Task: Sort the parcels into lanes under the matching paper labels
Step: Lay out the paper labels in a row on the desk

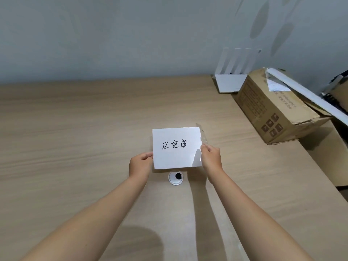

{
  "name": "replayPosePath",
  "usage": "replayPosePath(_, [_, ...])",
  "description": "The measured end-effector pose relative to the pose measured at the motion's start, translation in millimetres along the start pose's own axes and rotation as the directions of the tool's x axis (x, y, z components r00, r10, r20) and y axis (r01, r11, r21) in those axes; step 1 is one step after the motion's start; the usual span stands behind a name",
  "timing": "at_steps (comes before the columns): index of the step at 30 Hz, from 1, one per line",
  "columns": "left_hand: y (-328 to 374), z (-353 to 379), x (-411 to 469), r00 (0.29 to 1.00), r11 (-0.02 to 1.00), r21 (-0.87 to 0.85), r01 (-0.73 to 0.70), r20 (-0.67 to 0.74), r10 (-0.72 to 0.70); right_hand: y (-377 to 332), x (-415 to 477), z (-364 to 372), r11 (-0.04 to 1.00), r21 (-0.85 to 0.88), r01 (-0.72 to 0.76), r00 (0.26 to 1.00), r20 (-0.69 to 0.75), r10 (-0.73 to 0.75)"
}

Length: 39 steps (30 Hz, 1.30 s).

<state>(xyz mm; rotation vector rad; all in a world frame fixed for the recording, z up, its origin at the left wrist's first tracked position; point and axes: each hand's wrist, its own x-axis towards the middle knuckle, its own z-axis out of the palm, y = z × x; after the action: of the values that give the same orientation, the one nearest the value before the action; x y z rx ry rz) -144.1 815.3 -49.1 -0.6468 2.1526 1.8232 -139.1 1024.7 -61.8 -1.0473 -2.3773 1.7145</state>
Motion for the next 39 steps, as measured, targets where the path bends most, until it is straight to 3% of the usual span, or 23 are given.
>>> replayPosePath(6, [-23,18,31,0.999,1.0,0.015,0.018,0.045,-0.019,15,40,14,0.998,-0.056,-0.012,1.0,-0.003,0.012])
replayPosePath(13, [-32,27,47,0.993,0.992,0.073,-0.106,0.062,0.101,17,46,19,0.996,-0.092,0.006,1.0,-0.018,-0.007])
replayPosePath(18, [-26,21,51,0.965,0.985,0.15,-0.087,0.258,0.045,18,29,14,0.998,-0.06,0.038,0.999,-0.002,-0.038])
replayPosePath(22, [-4,-7,37,0.974,0.986,0.143,0.081,0.198,-0.109,12,-8,4,0.997,-0.036,0.067,0.998,-0.002,-0.067])
replayPosePath(26, [21,-46,2,0.981,0.983,0.177,0.049,0.177,-0.081,-15,-48,-10,0.988,-0.067,0.136,0.991,0.009,-0.136])
replayPosePath(29, [43,-78,-38,0.962,0.978,0.204,0.04,0.258,-0.093,-54,-81,-14,0.966,-0.107,0.236,0.972,0.025,-0.235])
replayPosePath(35, [86,-165,-110,0.969,0.941,0.24,-0.239,0.116,0.216,-147,-170,23,0.797,-0.263,0.545,0.839,0.156,-0.522])
replayPosePath(39, [101,-247,-148,0.869,0.778,0.476,-0.409,-0.057,0.492,-194,-253,67,0.633,-0.307,0.711,0.702,0.245,-0.669])
